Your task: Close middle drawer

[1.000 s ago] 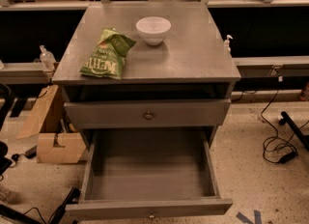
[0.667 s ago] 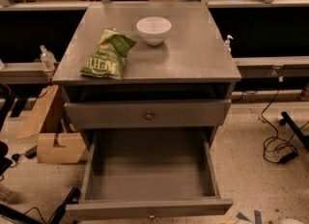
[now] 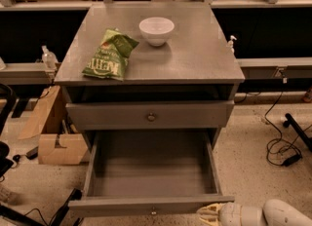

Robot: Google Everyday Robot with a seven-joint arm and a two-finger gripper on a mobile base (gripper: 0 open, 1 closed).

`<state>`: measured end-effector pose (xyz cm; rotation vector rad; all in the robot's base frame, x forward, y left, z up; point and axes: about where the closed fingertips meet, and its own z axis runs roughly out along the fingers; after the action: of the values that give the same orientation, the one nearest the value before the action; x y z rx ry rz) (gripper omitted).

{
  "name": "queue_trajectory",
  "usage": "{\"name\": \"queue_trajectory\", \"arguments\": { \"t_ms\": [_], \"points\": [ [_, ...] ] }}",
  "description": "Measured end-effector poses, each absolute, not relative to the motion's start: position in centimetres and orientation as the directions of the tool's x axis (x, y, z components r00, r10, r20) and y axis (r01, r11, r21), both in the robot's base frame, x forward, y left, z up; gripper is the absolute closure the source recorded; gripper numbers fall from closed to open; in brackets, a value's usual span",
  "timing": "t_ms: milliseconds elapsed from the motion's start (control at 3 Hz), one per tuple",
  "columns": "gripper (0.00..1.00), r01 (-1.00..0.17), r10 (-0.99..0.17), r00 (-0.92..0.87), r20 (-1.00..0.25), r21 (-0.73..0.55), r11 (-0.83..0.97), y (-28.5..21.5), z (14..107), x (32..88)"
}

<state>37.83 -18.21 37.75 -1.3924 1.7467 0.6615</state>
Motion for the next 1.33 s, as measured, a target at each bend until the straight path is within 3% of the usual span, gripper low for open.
{"name": "queue_trajectory", "arguments": {
  "t_ms": [1000,1333],
  "points": [
    [1.0,-0.96,-0.554,-0.052,-0.831,-0.111,0.256,-17.7,38.6,40.4],
    [1.0,-0.958,-0.536,-0.021,-0.844,-0.136,0.252,-15.6,38.8,45.1]
  ]
}}
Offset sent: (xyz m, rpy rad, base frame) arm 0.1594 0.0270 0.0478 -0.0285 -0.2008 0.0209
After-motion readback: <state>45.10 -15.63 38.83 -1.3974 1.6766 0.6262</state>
